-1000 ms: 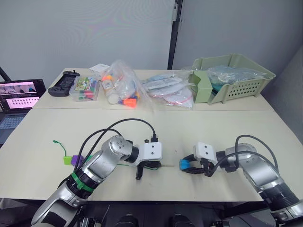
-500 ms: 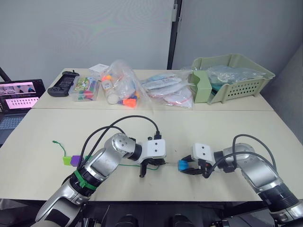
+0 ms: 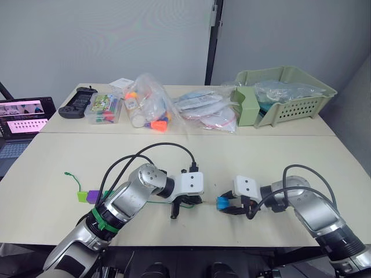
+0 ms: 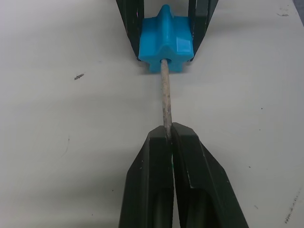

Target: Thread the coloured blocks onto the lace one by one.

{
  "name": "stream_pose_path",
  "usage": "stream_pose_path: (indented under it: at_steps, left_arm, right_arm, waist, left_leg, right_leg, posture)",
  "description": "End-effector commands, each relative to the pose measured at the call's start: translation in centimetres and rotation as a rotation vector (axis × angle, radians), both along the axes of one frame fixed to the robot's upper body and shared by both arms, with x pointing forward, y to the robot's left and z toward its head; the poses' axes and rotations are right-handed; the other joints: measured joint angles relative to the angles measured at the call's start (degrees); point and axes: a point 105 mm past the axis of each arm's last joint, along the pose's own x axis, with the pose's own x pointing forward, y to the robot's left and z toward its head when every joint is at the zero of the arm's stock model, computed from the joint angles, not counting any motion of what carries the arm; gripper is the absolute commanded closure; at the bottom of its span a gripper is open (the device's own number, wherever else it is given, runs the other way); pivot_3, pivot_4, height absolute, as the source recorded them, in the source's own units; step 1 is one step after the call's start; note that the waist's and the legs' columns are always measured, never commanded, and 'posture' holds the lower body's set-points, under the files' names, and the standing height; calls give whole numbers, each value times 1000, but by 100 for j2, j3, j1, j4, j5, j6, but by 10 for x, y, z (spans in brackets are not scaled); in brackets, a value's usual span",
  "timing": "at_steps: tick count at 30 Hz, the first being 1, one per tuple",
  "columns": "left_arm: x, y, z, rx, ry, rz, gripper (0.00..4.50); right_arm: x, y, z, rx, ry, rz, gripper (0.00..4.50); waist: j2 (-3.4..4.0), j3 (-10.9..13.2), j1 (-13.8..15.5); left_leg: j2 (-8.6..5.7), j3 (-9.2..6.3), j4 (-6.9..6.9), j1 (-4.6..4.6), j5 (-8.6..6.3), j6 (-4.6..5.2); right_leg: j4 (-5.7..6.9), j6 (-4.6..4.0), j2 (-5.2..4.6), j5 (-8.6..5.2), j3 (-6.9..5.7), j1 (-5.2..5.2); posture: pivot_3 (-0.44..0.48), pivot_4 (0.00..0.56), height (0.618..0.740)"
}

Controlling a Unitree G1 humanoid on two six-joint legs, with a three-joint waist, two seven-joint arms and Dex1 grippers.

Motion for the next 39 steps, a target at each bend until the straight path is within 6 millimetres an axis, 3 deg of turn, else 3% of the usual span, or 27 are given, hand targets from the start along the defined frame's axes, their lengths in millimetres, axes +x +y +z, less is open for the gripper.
stream_pose_path:
  at_steps: [1,13,19,20,22,27,33,39]
  left_arm:
    - [-3,-8,13,-25,-42,-30,4500]
    - [-8,-37,18,-98,-34,-86,4500]
    - [-5,-44,17,-178,22,-47,4500]
    - [-6,-42,18,-196,31,-51,3983]
    - [-7,-35,20,-212,44,-55,3588]
    - [-4,-19,26,-254,49,-46,1968]
    - [-3,8,7,-187,42,-39,1916]
    - [2,10,-15,-188,17,-31,1916]
  right_arm:
    - [-3,8,5,14,-18,25,3146]
    - [-3,29,11,30,-22,28,3146]
    - [-2,25,5,24,-11,-3,3146]
    - [-2,24,5,22,-12,-9,3146]
    - [-2,20,5,19,-12,-23,3146]
    - [-4,11,3,4,-6,-41,3146]
    - [-5,5,3,-8,-2,-52,3146]
    - [-6,4,4,-12,3,-49,3146]
  waist:
    - [0,0,-1]
    - [0,0,3]
    - [1,-1,13]
    - [1,-1,10]
    - [1,-1,4]
    - [1,-1,6]
    - [3,-2,2]
    - [2,-1,47]
  left_leg:
    - [0,0,0,0,0,0]
    - [-1,-1,3,-1,0,0]
    - [-3,-1,5,1,0,0]
    - [-3,-1,6,0,0,0]
    - [-2,-2,6,0,0,0]
    - [-3,-5,6,0,0,0]
    - [-1,-4,0,6,0,0]
    - [-4,-2,6,4,0,-1]
  right_leg:
    - [0,0,0,0,0,0]
    - [1,0,-1,0,0,0]
    - [1,1,-2,1,0,3]
    - [1,1,-2,1,-1,3]
    - [1,1,-2,1,0,3]
    - [1,2,-5,1,0,3]
    - [3,2,-3,1,0,3]
    - [-2,3,-7,3,0,7]
  posture:
    - [0,150,740]
    - [0,150,740]
    - [0,150,740]
    - [0,150,740]
    - [0,150,740]
    - [0,150,740]
    - [0,150,740]
    - [0,150,740]
